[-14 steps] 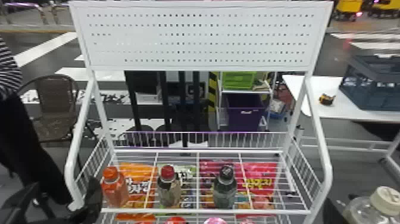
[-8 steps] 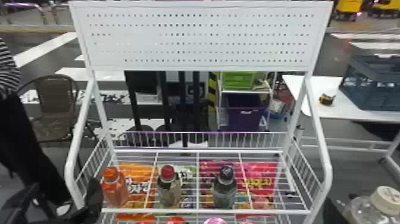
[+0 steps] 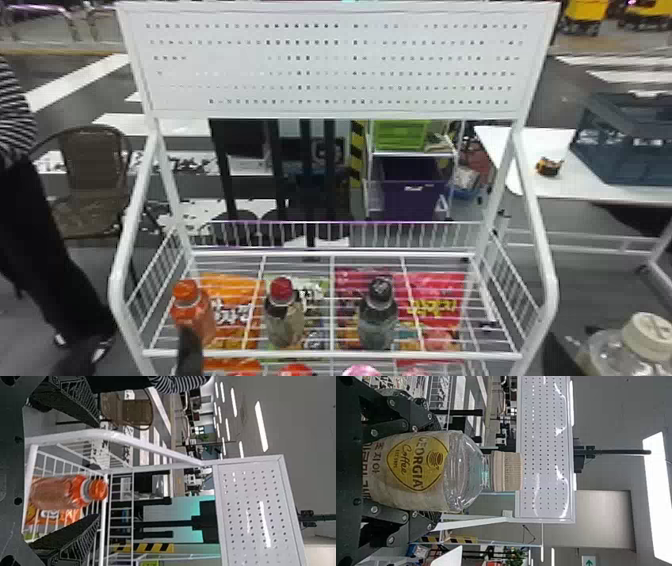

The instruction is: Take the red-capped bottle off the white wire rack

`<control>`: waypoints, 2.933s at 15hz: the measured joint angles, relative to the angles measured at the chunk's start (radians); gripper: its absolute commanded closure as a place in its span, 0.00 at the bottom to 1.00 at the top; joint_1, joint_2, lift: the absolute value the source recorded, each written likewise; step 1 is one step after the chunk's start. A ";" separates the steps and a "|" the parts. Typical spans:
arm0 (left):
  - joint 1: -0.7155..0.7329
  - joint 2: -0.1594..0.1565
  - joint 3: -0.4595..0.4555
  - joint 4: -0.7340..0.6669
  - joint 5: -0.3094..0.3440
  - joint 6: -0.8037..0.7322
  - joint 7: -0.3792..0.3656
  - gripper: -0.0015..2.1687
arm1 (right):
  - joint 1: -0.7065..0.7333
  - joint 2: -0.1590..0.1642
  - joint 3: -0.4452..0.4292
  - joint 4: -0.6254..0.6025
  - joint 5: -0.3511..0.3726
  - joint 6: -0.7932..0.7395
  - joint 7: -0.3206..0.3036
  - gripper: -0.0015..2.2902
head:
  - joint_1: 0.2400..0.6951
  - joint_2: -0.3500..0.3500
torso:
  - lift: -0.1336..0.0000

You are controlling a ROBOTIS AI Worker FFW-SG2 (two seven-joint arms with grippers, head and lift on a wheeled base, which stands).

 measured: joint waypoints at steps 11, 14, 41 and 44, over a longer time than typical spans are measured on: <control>-0.274 -0.045 -0.343 0.645 -0.014 -0.466 0.053 0.04 | -0.010 0.000 0.003 0.011 -0.002 0.017 0.001 0.60 | 0.57 0.50 | 1.00; -0.348 -0.071 -0.360 0.754 -0.009 -0.497 0.047 0.04 | 0.000 0.000 0.000 0.016 -0.009 0.004 0.002 0.60 | 0.57 0.50 | 1.00; -0.664 -0.105 -0.326 1.084 0.109 -0.549 -0.088 0.99 | 0.016 0.000 -0.009 0.012 -0.016 0.000 0.002 0.60 | 0.57 0.50 | 1.00; -0.572 -0.067 -0.311 0.813 0.098 -0.368 -0.064 0.99 | 0.005 0.000 -0.009 0.021 -0.017 0.000 0.002 0.60 | 0.57 0.50 | 1.00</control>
